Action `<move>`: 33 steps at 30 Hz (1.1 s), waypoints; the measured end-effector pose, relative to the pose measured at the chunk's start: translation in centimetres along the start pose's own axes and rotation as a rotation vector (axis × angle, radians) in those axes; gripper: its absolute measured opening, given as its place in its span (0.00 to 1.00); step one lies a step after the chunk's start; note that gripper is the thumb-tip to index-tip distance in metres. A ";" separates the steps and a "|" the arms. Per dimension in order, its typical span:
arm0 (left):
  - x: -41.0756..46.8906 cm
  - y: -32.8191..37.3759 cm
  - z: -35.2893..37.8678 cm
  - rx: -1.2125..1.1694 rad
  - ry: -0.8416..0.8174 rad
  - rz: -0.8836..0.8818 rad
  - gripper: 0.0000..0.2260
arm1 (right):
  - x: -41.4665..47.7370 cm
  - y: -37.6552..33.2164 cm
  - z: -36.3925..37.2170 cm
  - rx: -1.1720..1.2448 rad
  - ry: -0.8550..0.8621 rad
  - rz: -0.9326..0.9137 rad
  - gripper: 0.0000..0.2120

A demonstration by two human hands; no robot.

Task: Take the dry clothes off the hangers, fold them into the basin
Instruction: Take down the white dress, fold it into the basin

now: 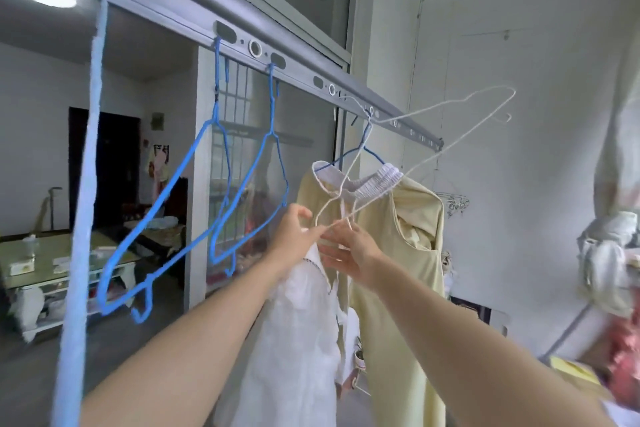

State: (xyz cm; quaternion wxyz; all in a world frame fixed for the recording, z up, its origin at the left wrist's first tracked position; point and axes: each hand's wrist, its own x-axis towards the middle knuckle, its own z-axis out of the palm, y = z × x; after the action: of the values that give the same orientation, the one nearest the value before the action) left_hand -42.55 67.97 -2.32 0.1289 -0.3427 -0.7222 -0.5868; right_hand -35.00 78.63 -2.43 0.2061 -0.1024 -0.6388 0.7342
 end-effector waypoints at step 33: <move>-18.7 17.5 6.3 -0.118 -0.668 0.182 0.15 | -27.0 3.4 -22.0 -1.189 -0.128 0.173 0.22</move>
State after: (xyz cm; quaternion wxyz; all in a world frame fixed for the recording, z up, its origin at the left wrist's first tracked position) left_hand -16.21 68.79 -1.81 -0.0827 -0.5858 -0.6557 -0.4691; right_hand -2.32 86.32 -12.40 0.0139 -0.2072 -0.9402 0.2700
